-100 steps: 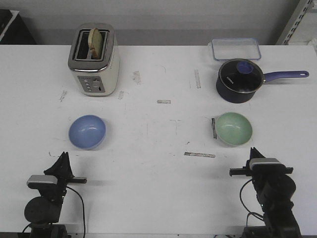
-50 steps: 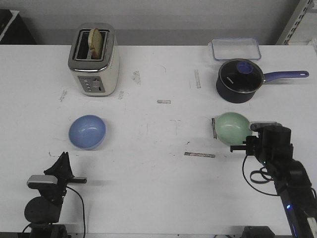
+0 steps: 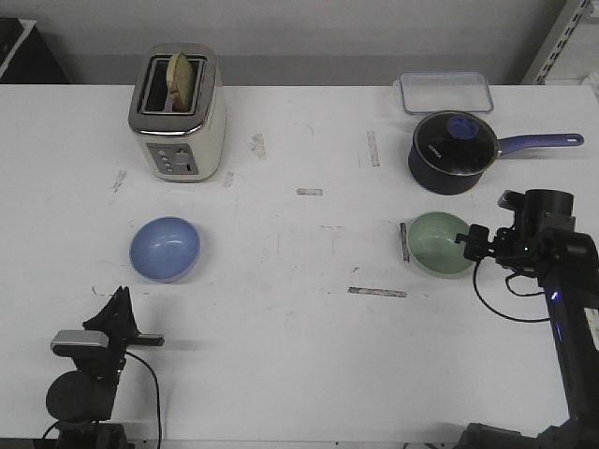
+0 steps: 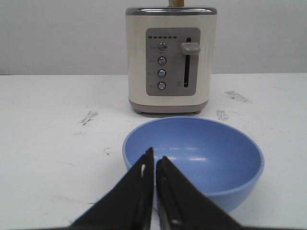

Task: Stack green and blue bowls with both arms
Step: 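Reach the right gripper forward and grasp the rim of the green bowl, then slide the green bowl with the right gripper toward the table center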

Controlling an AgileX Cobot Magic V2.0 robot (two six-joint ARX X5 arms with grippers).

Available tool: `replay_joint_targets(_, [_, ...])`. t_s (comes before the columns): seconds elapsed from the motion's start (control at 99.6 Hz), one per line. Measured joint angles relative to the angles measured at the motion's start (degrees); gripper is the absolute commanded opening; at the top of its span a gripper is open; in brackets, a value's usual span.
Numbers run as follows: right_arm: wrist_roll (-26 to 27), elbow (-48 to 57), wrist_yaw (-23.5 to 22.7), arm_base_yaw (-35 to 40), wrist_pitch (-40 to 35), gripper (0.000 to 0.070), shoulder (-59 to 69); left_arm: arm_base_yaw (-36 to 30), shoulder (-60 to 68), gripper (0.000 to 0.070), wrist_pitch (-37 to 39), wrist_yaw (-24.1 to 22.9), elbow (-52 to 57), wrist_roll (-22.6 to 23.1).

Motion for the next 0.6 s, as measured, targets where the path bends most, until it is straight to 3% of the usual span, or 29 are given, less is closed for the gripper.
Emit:
replay_joint_targets(0.291, [0.1,0.0,-0.2,0.1,2.1,0.0447,7.0,0.0,0.0,0.0001,0.0,0.0,0.0,0.0])
replay_joint_targets(0.352, [0.1,0.0,-0.2,0.1,3.1,0.0354,8.5,0.0,0.0,0.0001,0.0,0.0,0.0,0.0])
replay_joint_targets(0.472, [0.3,0.0,-0.2,0.1,4.4,0.0057,10.8,0.0,0.0,0.0001,0.0,0.0,0.0,0.0])
replay_joint_targets(0.512, [0.5,0.0,-0.2,0.1,4.7,0.0004,10.9,0.0,0.0,0.0001,0.0,0.0,0.0,0.0])
replay_joint_targets(0.603, [0.5,0.0,-0.3,0.1,5.4,0.0002,10.9,0.0,0.0,0.0001,0.0,0.0,0.0,0.0])
